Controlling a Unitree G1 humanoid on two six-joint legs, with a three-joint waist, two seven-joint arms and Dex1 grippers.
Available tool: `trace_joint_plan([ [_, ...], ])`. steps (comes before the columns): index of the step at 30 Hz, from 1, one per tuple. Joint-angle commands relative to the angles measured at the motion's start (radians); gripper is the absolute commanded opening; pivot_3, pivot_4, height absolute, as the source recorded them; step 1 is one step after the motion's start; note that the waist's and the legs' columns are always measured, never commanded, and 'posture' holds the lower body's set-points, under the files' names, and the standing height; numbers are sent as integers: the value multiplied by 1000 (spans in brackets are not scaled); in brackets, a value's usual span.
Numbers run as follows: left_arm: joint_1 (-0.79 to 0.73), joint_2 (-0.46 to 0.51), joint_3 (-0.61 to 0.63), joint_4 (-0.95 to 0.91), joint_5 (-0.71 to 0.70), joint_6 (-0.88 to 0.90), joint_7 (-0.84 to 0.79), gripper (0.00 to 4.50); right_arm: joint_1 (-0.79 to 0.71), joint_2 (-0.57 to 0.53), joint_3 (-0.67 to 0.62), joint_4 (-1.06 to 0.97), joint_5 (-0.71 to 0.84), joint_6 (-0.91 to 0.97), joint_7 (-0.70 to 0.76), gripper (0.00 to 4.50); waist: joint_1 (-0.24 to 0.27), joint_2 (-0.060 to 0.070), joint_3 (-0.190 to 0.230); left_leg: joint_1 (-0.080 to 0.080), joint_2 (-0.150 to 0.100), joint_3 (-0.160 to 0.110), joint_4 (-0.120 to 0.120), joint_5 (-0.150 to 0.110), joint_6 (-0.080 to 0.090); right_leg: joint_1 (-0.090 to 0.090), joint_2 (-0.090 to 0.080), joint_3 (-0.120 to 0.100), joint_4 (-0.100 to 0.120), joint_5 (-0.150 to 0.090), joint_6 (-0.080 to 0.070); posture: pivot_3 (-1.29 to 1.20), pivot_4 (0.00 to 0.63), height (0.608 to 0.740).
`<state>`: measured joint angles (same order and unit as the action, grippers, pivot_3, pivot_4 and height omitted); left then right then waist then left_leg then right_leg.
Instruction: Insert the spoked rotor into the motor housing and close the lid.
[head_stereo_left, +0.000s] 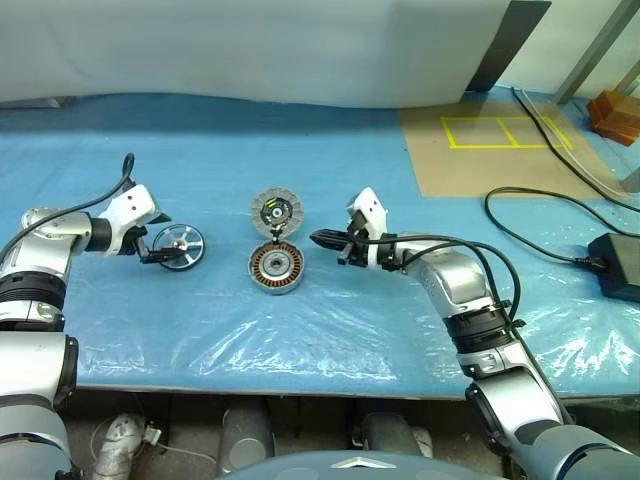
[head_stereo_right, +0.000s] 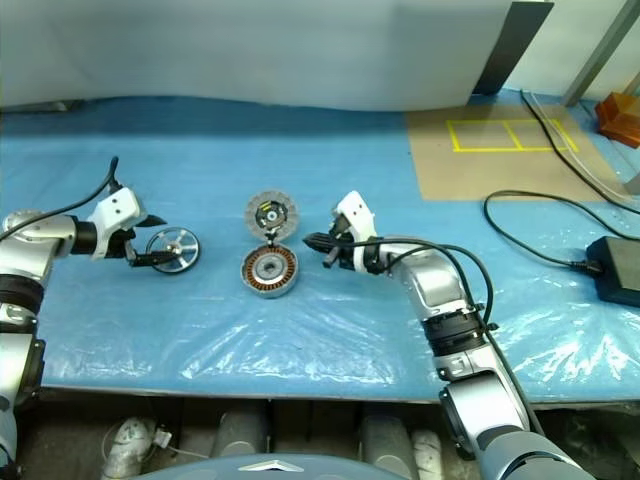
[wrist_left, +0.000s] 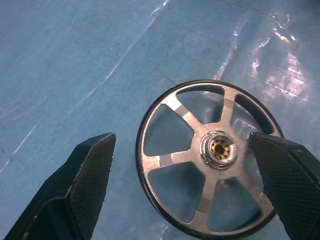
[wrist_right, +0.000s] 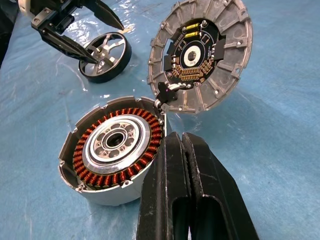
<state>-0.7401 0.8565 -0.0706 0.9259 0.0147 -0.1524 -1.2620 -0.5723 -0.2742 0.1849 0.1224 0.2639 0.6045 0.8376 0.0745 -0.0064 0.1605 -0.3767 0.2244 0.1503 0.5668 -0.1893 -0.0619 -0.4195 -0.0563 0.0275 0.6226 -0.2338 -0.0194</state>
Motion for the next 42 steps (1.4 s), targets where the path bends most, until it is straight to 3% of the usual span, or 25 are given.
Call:
trace_joint_plan([
  [1, 24, 34, 45, -105, -49, 28, -29, 4500, -21, 4, 5, -5, 3, -23, 7, 14, 1, 0, 0, 0, 0, 0, 0, 0, 0, 0, 0, 0, 0, 0, 0, 0, 150, 740],
  [7, 72, 26, 34, -149, -33, 46, -5, 4500, -25, 10, 15, 15, -6, -37, 10, 14, -1, 0, 0, 0, 0, 0, 0, 0, 0, 0, 0, 0, 0, 0, 0, 0, 150, 740],
  [27, 31, -6, 1, 4, 32, 29, 98, 4500, -10, 9, 17, 22, -11, -28, -8, 14, -3, 0, 0, 1, 0, 0, 1, 0, 0, 0, -1, 0, 1, 0, 0, 0, 150, 740],
  [30, 37, -2, 2, 8, 22, 34, 70, 3949, -6, 9, 22, 19, -14, -28, -7, 0, -3, 0, 0, 1, 0, 0, 1, 0, 0, 1, -1, 0, 1, 0, 0, 0, 150, 740],
  [35, 43, -7, -11, 24, 48, 13, 104, 2393, -10, 12, 31, 32, -25, -36, -4, 0, -2, 1, 0, 1, 0, 0, 0, 0, 0, 1, -1, 0, 1, 0, 0, 0, 150, 740],
  [42, 62, -10, -3, 19, 39, 11, 99, 2393, -17, 10, 38, 37, -31, -40, 9, 0, -2, 1, 0, 2, -1, 0, 1, 0, 0, 1, -1, 0, 1, 0, 0, 0, 150, 740],
])
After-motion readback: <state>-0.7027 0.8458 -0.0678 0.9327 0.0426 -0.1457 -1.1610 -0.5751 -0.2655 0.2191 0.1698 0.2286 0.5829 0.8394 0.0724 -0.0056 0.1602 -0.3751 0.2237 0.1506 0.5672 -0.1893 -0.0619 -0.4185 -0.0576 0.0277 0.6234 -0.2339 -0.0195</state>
